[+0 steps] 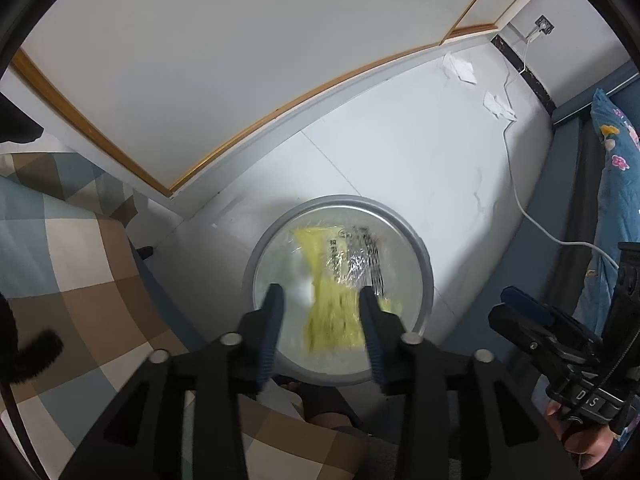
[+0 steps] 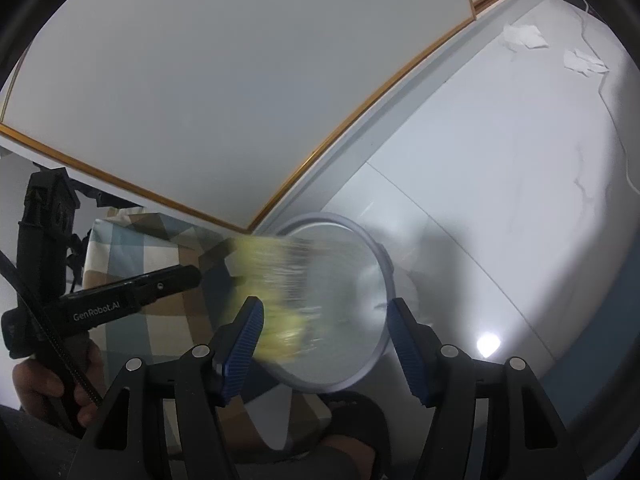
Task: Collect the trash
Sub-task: 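Move the left tool over the bin and release the yellow bag, then bring both open tools back over the table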
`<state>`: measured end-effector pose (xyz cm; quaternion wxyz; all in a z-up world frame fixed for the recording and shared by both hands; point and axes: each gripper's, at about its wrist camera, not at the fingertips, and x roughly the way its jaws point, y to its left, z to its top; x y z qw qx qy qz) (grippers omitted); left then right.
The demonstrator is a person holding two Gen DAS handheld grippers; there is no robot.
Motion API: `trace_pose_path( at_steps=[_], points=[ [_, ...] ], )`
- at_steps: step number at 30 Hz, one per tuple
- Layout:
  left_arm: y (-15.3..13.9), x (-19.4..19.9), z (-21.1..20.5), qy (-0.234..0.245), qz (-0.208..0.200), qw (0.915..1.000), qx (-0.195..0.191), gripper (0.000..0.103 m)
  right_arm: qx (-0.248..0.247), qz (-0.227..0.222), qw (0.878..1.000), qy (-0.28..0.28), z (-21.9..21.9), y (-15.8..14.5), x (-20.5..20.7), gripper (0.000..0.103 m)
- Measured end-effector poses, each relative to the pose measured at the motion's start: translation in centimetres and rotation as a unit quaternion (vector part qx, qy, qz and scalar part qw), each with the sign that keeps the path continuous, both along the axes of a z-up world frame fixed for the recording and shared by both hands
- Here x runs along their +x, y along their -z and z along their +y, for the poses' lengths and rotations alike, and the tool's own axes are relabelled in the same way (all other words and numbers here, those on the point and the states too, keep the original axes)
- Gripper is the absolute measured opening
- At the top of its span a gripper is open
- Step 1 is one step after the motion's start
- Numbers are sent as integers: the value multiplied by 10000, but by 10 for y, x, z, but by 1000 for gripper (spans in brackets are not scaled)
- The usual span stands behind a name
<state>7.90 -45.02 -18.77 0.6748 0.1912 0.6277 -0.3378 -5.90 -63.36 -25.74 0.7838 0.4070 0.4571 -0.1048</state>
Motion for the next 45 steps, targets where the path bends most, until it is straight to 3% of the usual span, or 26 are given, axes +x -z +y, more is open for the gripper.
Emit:
trace_pose_path(
  at_steps=[7, 12, 18, 23, 27, 31, 35, 40, 45],
  points=[
    [-15, -2, 11, -114, -249, 9995, -145, 39, -19, 49, 10000, -36, 3, -1, 0, 66],
    [-39, -3, 27, -285, -617, 9969, -387, 52, -119, 11, 9999, -80, 8, -14, 1, 70],
    [-79, -2, 57, -652, -982, 9897, -811, 60, -376, -183, 9990, -123, 15, -45, 3, 72],
    [-108, -1, 86, -992, -1342, 9814, -946, 61, -818, -442, 9955, -157, 26, -86, 4, 82],
    [-131, -2, 122, -1365, -1635, 9704, -1137, 63, -1207, -615, 9904, -275, 38, -118, 7, 82],
    [-151, -6, 150, -1658, -1980, 9571, -1313, 74, -1529, -910, 9834, -348, 53, -155, 10, 83],
    [-169, -9, 184, -1922, -2250, 9428, -1535, 74, -1826, -1279, 9739, -412, 75, -196, 13, 87],
    [-190, -11, 227, -2470, -2423, 9194, -1871, 75, -1675, -1635, 9703, -609, 106, -235, 20, 88],
    [-213, -16, 262, -2671, -2835, 8998, -1966, 79, -1863, -2162, 9538, -937, 154, -279, 24, 91]
  ],
)
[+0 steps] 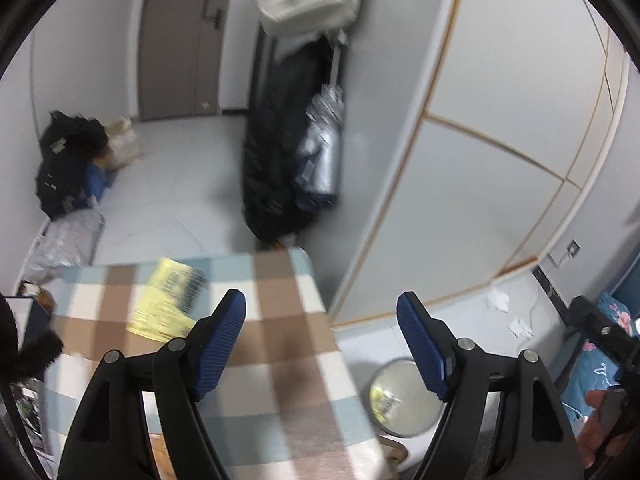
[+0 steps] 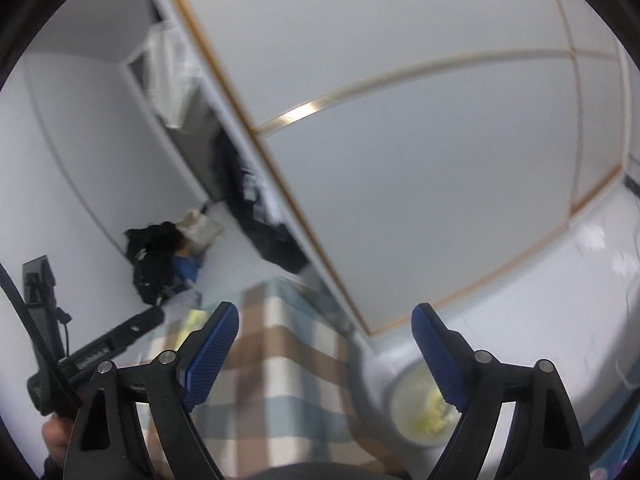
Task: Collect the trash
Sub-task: 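Bring both open tools back over the table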
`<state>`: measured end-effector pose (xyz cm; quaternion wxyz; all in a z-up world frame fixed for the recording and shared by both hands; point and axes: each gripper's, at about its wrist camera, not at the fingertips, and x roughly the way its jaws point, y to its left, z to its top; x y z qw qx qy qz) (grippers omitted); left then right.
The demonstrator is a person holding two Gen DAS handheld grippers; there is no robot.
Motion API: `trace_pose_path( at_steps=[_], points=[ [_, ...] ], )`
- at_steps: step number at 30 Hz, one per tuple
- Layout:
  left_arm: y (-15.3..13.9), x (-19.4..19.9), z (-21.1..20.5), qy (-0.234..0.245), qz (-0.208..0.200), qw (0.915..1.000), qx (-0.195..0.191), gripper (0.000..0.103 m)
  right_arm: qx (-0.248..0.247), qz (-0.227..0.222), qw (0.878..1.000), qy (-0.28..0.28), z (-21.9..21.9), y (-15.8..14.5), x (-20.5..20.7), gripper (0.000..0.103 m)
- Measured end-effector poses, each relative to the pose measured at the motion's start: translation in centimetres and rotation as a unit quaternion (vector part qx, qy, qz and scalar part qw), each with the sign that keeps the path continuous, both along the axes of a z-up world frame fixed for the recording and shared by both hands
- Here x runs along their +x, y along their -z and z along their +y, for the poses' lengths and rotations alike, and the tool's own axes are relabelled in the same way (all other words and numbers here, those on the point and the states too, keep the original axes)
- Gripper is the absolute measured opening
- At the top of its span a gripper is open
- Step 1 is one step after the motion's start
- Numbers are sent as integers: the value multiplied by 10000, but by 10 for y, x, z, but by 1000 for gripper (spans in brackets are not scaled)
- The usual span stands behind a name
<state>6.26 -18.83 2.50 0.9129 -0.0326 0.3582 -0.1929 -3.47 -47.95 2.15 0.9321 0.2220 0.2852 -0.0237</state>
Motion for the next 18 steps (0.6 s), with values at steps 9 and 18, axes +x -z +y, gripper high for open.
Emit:
trace_pose_path(
  at_steps=[9, 18],
  points=[
    [-23, -7, 81, -644, -415, 9970, -64, 86, -257, -317, 9978, -532, 90, -26, 11, 95],
    [-13, -9, 150, -1153, -538, 9917, 176, 87, -502, -344, 9906, -1228, 175, -11, 27, 96]
  ],
)
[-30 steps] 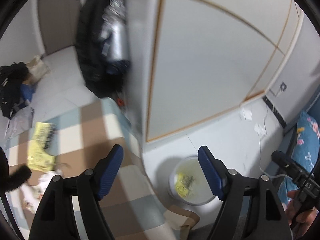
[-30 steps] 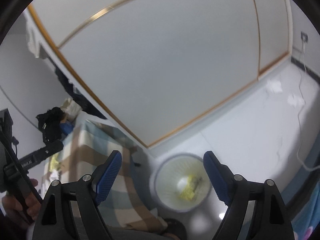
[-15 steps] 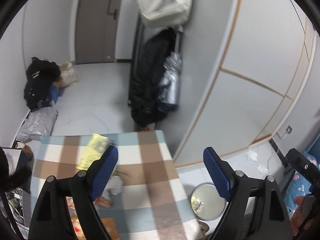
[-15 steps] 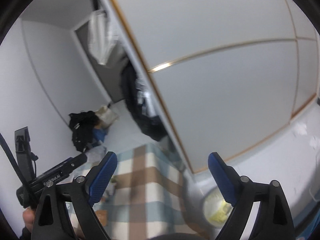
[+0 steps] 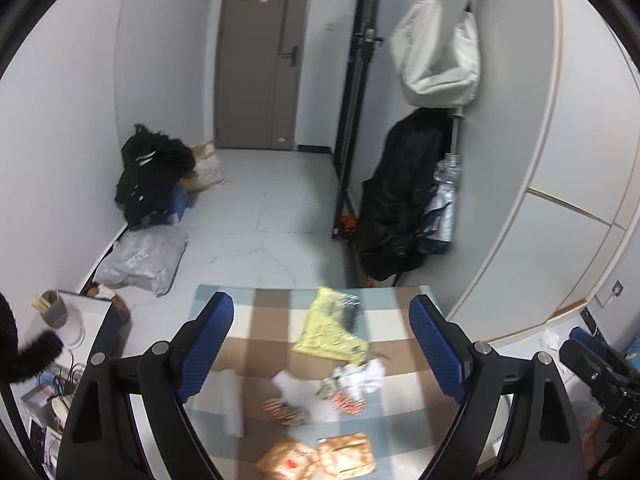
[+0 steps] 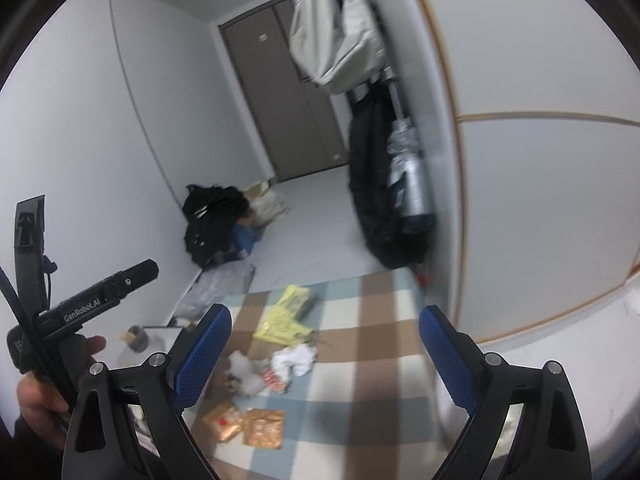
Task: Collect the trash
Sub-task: 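Bring both open tools back over the table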
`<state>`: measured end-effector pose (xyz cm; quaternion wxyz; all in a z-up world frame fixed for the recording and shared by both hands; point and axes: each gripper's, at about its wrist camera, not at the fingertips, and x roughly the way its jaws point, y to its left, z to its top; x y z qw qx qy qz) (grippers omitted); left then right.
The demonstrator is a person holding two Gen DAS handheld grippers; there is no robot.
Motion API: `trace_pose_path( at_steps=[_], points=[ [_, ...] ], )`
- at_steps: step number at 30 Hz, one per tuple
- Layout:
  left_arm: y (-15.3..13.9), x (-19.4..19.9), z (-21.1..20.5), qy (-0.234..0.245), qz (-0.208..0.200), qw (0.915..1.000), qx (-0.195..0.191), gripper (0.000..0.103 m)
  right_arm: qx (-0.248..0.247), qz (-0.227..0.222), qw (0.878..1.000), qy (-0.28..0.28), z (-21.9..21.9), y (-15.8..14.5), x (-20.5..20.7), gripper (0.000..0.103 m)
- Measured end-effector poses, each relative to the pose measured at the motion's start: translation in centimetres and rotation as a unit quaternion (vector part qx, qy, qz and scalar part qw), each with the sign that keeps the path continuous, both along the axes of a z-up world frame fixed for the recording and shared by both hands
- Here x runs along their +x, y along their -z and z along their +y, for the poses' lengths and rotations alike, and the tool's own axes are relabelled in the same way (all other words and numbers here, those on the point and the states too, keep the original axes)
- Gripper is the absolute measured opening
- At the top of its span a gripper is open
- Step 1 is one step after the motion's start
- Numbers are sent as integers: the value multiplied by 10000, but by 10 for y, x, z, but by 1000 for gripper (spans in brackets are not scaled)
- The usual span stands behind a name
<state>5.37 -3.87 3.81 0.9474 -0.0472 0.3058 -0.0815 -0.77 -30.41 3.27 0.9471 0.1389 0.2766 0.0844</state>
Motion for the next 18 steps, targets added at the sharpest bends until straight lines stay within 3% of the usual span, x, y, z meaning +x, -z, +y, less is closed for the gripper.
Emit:
trace_pose_path(
  at_steps=[13, 18],
  points=[
    [56, 8, 74, -250, 651, 9959, -585, 88, -211, 957, 9929, -668, 78, 66, 29, 95],
    [60, 9, 81, -216, 720, 9961, -457, 88, -439, 1269, 9875, -823, 98, 93, 36, 95]
  ],
)
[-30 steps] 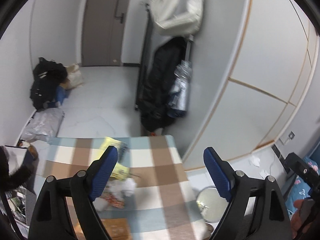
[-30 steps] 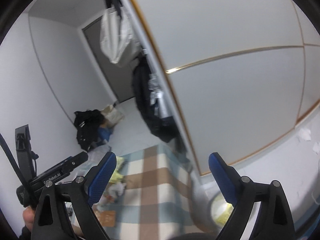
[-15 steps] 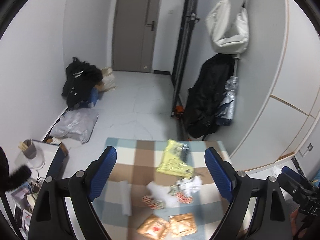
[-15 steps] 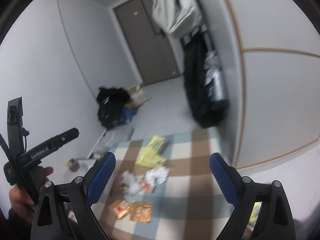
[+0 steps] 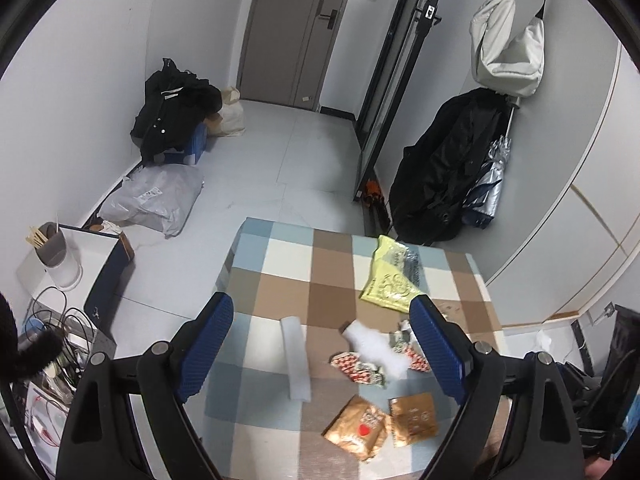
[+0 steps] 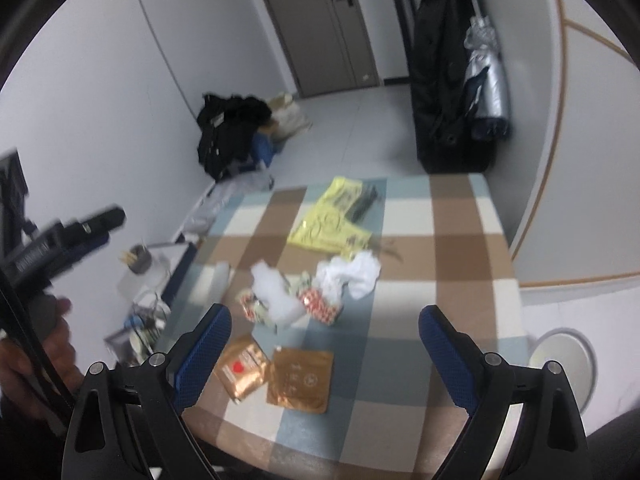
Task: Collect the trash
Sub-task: 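Bring both open tools back over the table, then grasp the brown snack packet with the right tool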
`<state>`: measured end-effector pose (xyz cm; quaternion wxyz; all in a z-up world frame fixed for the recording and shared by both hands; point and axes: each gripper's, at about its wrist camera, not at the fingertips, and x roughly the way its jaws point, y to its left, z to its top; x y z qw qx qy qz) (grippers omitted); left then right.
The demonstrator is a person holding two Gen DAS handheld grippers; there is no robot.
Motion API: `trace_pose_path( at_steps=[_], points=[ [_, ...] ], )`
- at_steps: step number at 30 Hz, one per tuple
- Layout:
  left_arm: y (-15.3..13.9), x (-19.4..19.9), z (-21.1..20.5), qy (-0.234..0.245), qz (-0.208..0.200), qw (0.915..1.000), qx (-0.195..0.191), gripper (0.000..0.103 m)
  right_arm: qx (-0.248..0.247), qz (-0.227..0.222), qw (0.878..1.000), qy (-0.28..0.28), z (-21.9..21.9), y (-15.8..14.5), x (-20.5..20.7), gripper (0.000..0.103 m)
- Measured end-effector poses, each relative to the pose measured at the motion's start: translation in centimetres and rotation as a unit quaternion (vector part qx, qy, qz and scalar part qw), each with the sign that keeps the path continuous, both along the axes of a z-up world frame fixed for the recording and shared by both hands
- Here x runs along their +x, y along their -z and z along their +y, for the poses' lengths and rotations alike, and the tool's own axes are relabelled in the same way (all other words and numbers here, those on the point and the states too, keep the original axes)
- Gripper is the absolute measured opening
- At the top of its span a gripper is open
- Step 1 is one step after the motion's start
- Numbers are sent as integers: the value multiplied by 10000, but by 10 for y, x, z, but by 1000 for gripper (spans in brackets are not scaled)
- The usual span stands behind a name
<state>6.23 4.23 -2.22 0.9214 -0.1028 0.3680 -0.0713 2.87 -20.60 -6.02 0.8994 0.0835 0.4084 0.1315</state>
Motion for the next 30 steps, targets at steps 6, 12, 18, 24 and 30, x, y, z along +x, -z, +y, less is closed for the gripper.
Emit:
trace_pose_path(
  at_steps=[6, 12, 18, 24, 30],
  points=[
    [8, 1, 14, -33, 204, 9998, -37, 88, -212, 268, 9991, -232, 22, 24, 8, 95],
    [12, 2, 24, -80, 278, 9996, -19, 88, -291, 693, 9952, -620, 41, 49, 17, 90],
    [13, 4, 25, -39, 322, 9995, -41, 88, -357, 1151, 9901, -721, 50, 76, 20, 88],
    [14, 5, 27, -68, 344, 9994, -37, 88, -670, 1237, 9865, -843, 62, 87, 16, 88],
    [19, 5, 28, -166, 401, 9990, 75, 88, -1345, 1073, 9797, -1025, 78, 95, 9, 84]
  ],
)
